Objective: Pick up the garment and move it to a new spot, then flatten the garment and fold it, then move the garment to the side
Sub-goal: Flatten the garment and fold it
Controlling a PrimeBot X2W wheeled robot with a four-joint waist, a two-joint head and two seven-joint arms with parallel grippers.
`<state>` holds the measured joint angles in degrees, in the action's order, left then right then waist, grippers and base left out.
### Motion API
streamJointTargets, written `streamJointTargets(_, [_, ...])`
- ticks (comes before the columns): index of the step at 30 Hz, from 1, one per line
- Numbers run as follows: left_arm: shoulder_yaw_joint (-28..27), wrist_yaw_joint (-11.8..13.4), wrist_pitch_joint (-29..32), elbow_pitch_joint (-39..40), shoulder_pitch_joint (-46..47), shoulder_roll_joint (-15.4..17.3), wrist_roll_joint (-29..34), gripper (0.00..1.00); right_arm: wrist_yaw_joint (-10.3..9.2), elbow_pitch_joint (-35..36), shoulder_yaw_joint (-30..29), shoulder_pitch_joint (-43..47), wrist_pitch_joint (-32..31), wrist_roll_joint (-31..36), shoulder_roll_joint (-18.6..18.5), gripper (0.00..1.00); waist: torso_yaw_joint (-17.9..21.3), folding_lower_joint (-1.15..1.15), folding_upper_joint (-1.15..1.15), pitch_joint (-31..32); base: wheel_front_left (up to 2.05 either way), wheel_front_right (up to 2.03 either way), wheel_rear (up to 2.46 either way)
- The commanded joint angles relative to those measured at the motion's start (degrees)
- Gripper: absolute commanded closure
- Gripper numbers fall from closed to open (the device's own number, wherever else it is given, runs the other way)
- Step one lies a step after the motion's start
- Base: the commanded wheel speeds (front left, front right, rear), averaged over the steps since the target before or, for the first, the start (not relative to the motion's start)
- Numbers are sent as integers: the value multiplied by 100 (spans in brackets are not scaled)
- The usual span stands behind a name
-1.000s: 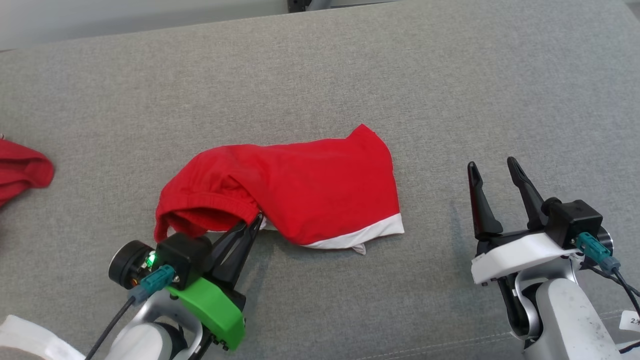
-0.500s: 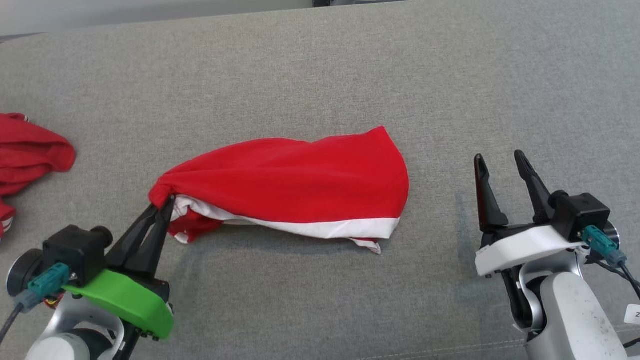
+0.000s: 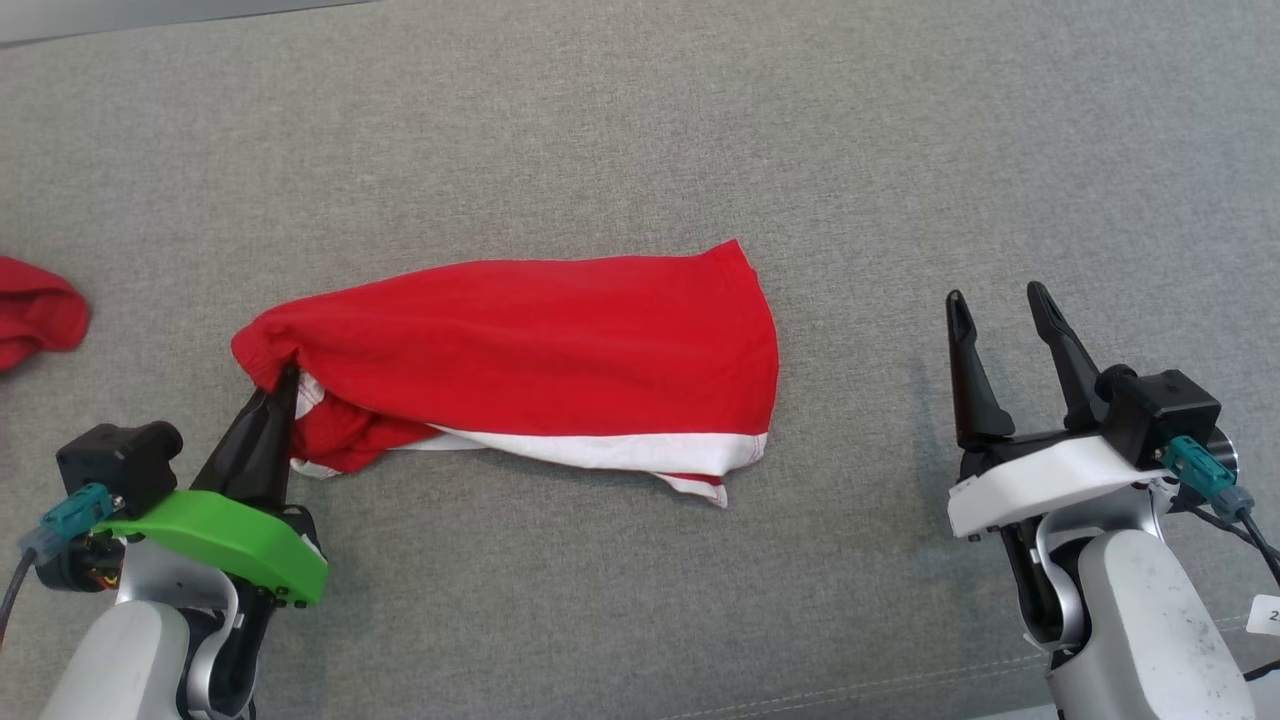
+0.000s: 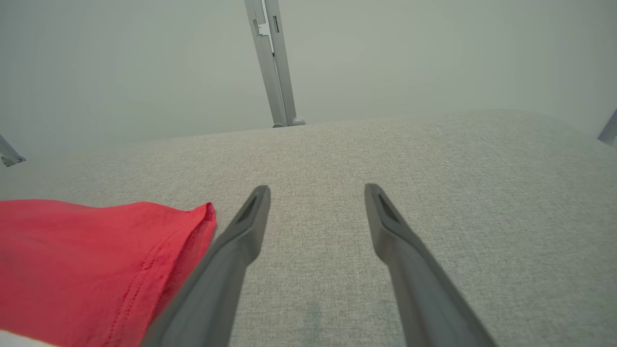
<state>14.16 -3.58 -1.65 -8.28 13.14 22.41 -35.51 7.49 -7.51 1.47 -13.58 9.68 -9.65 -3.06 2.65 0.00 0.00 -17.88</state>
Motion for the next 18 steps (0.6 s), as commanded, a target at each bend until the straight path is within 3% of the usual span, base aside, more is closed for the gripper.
streamJointTargets(1, [-31,-5,-79,-137,102,-11,5,25,0,-14,-8,-58,40,-17,-13,0,35,0,0,-25,0,0,0])
streamJointTargets(2, [-50,23,-149,-264,136,-41,18,0,0,-22,-6,-61,49,-18,-12,0,45,0,0,-25,0,0,0])
streamJointTargets(9, [-348,413,-884,-650,30,-182,161,0,0,-59,-69,-46,98,25,-8,0,21,0,0,80,0,0,0])
streamJointTargets(18, [-692,720,-1344,-75,-273,-437,534,0,-1,-19,-86,17,147,123,-23,0,-69,0,0,383,0,0,0])
